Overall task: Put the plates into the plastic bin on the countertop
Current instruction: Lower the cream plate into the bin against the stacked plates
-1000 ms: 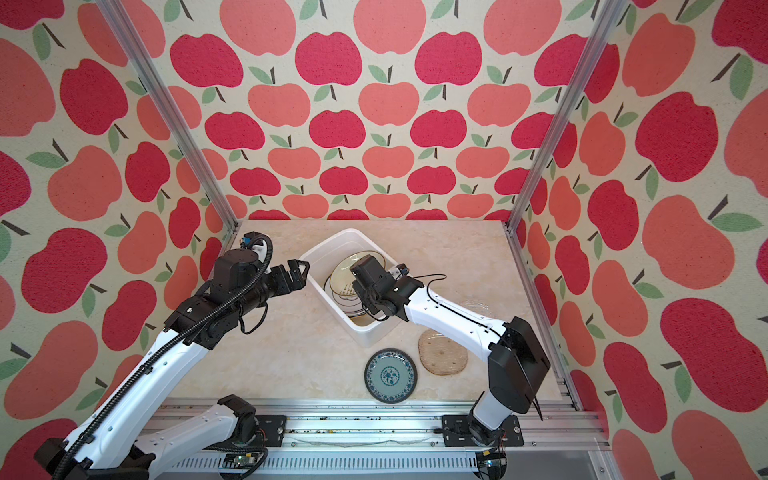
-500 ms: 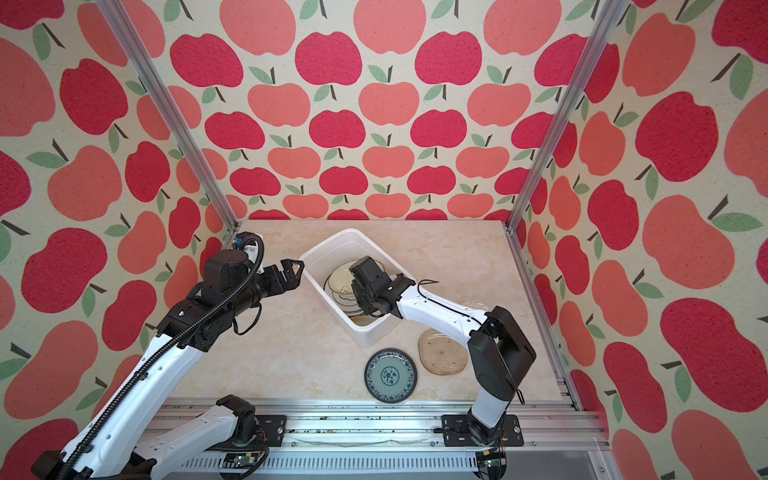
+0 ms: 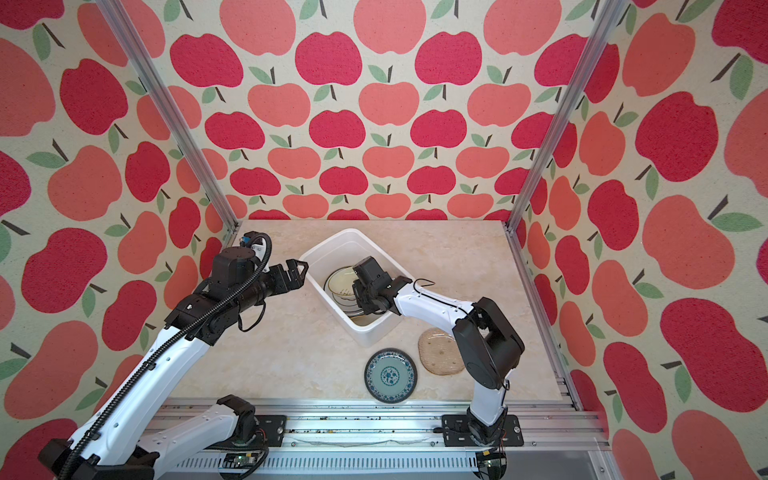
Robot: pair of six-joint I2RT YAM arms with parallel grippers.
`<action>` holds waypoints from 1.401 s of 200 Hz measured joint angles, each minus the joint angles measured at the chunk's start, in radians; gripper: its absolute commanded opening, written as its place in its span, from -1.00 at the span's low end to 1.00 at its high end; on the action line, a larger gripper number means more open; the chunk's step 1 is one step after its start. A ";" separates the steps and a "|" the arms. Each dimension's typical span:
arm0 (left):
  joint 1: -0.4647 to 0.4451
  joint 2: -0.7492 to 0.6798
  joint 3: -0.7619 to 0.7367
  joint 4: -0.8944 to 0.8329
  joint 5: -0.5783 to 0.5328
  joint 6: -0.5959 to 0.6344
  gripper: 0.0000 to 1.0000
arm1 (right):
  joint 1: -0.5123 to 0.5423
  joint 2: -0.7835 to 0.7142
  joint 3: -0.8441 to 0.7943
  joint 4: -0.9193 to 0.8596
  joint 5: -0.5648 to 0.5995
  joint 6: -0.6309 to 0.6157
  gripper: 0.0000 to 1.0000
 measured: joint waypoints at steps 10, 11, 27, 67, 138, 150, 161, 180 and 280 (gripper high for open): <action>0.000 0.000 0.002 -0.001 0.000 0.000 0.98 | 0.000 0.006 -0.001 0.006 -0.005 0.003 -0.88; 0.000 0.000 0.002 -0.001 0.000 0.000 0.99 | 0.000 0.007 -0.001 0.007 -0.005 0.003 -0.88; 0.000 0.000 0.003 -0.002 0.000 0.001 0.98 | 0.000 0.016 -0.002 0.017 -0.011 0.006 -0.85; 0.000 0.000 0.007 -0.014 0.000 0.007 0.99 | 0.000 0.023 -0.003 0.037 -0.018 0.010 -0.70; 0.005 0.002 0.018 -0.023 0.000 0.022 0.99 | 0.000 0.024 -0.028 0.069 -0.018 0.014 -0.61; 0.005 0.003 0.018 -0.023 0.000 0.022 0.99 | -0.002 0.024 -0.029 0.075 -0.019 0.018 -0.55; 0.006 0.003 0.018 -0.023 0.000 0.023 0.99 | -0.004 0.024 -0.030 0.084 -0.019 0.019 -0.50; 0.007 0.003 0.018 -0.023 0.000 0.022 0.98 | -0.008 0.026 -0.030 0.097 -0.019 0.022 -0.40; 0.015 0.003 0.018 -0.023 0.000 0.023 0.99 | -0.008 0.086 -0.024 0.133 -0.030 0.025 -0.09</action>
